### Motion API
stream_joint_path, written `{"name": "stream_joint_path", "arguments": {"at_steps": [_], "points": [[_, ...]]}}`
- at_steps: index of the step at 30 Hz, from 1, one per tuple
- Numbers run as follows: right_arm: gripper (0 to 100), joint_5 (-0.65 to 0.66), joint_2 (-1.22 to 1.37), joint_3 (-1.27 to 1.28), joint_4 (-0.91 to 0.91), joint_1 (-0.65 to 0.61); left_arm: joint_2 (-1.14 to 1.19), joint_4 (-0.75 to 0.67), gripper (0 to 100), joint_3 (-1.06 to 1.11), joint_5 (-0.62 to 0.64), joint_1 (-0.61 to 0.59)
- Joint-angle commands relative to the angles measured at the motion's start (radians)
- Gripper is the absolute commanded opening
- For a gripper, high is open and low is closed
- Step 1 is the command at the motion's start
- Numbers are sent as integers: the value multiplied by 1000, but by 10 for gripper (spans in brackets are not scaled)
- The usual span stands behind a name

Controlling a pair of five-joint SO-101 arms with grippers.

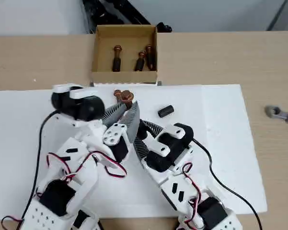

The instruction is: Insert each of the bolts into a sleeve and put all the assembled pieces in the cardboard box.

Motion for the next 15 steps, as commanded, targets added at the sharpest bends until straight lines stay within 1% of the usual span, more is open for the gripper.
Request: {"name": "stream_joint_path", "arguments": {"at_steps": [1, 8, 15], "points": [[2, -11, -15, -57, -4, 10, 2, 0, 44, -7, -8, 0], [2, -11, -7, -58, -7, 10, 2, 40, 161, -5, -8, 3], [2, -9, -5, -58, -8, 12, 2, 80, 210, -7, -25, 3]]}}
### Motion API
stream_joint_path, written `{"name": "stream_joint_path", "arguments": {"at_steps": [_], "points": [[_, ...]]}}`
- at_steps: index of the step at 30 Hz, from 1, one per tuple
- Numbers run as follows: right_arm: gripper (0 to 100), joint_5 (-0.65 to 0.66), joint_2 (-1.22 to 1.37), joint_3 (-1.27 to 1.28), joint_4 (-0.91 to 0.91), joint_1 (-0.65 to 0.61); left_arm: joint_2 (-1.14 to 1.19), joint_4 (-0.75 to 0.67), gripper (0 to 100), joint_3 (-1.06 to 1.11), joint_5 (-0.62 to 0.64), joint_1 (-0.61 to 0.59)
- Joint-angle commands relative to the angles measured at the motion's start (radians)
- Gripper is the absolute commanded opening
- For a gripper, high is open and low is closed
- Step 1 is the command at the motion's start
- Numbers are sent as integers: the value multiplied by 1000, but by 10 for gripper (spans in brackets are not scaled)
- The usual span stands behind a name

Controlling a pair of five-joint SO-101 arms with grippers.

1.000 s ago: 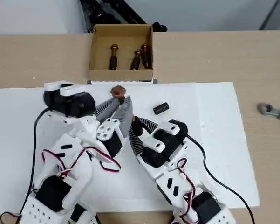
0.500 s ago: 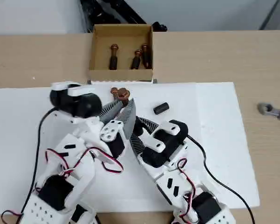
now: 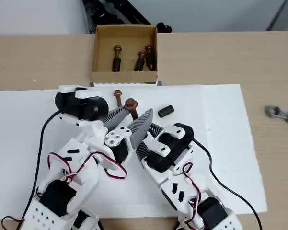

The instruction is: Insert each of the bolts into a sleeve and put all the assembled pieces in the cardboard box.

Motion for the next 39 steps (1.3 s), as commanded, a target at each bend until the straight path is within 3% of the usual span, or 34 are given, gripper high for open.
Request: {"name": "stream_joint_path", "arguments": {"at_steps": [1, 12, 17, 22, 25, 28, 33, 39], "points": [[2, -8, -5, -58, -8, 12, 2, 34, 216, -8, -37, 3], [2, -8, -4, -60, -8, 12, -6, 198, 254, -10, -110, -2], [2, -8, -2, -60, -8, 28, -8, 298, 201, -54, -298, -21], [2, -9, 33, -55, -22, 200, -8, 417, 6, -174, -377, -247], [2, -9, 125, -63, -87, 334, -8, 417, 6, -159, -425, -404], [2, -8, 263, -120, -107, 386, -8, 414, 5, -111, -433, -523], [2, -15, 542, -256, -114, 383, -8, 436, 5, -38, -433, -609], [2, -9, 840, -477, -108, 383, -8, 453, 5, -36, -433, -621]]}}
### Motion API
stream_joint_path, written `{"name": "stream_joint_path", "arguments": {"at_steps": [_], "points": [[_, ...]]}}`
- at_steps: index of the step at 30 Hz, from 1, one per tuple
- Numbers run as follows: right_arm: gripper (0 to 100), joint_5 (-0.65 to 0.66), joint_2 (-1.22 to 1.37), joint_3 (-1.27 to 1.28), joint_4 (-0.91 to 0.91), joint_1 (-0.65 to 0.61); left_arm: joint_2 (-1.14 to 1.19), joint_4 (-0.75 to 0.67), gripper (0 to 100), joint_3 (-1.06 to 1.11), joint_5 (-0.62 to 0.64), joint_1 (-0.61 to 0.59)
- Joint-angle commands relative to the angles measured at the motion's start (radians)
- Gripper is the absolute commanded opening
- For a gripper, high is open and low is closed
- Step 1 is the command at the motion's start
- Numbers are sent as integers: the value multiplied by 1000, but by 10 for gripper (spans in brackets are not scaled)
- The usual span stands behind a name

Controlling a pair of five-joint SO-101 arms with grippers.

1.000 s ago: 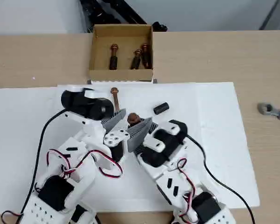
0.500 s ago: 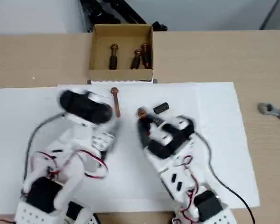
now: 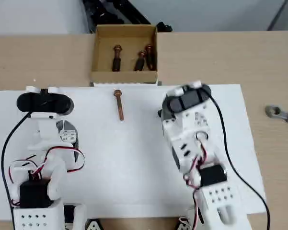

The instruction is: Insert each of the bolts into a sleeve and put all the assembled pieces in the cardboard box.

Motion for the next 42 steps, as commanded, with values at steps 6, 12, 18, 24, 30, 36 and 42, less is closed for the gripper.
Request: {"name": "stream_joint_path", "arguments": {"at_steps": [6, 12, 18, 24, 30, 36, 42], "points": [[2, -5, 315, -411, -33, 7, -6, 5, 5, 5, 0, -12], [3, 41, 579, -664, -35, 7, 0, 3, 5, 8, 0, -91], [2, 52, 901, -973, -33, 7, 0, -5, 5, 38, 0, -94], [2, 48, 1254, -1313, -25, 8, -5, 3, 5, 38, 0, -95], [6, 51, 1546, -1590, -27, 5, 0, 3, 5, 38, 0, -94], [109, 46, 1728, -1751, -15, 2, 2, 3, 5, 47, 0, -95], [126, 41, 1733, -1760, 25, -39, 2, 3, 5, 47, 0, -94]]}}
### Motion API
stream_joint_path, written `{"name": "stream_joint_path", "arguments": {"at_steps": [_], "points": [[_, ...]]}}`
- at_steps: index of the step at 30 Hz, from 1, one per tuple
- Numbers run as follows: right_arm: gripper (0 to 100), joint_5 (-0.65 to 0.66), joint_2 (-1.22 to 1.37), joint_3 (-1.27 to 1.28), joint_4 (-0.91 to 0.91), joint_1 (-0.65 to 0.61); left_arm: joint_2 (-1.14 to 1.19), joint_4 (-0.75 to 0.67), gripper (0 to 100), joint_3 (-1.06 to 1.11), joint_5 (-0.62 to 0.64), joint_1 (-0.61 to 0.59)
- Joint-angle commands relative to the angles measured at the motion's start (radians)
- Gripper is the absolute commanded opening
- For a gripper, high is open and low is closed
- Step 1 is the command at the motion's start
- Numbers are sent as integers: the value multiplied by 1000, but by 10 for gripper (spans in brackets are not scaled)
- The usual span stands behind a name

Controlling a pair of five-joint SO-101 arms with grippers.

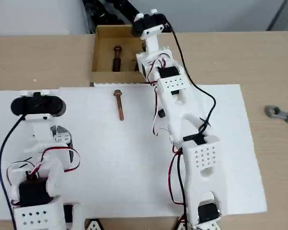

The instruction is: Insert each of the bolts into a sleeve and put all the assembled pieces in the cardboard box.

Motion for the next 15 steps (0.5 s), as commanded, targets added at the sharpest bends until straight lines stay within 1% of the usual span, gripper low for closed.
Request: {"name": "stream_joint_path", "arguments": {"at_steps": [1, 4, 10, 13, 15], "points": [[146, -17, -28, -72, 13, -30, 2, 3, 5, -7, 0, -3], [195, -92, -30, -74, 48, -36, 2, 2, 5, -8, 0, -3], [176, -101, -30, -132, 125, -27, 2, 2, 5, -12, 0, -5], [169, -101, -30, -215, 222, -25, 3, 3, 5, -13, 0, -3], [169, -100, -30, -296, 320, -25, 3, 5, 6, -15, 5, -3]]}}
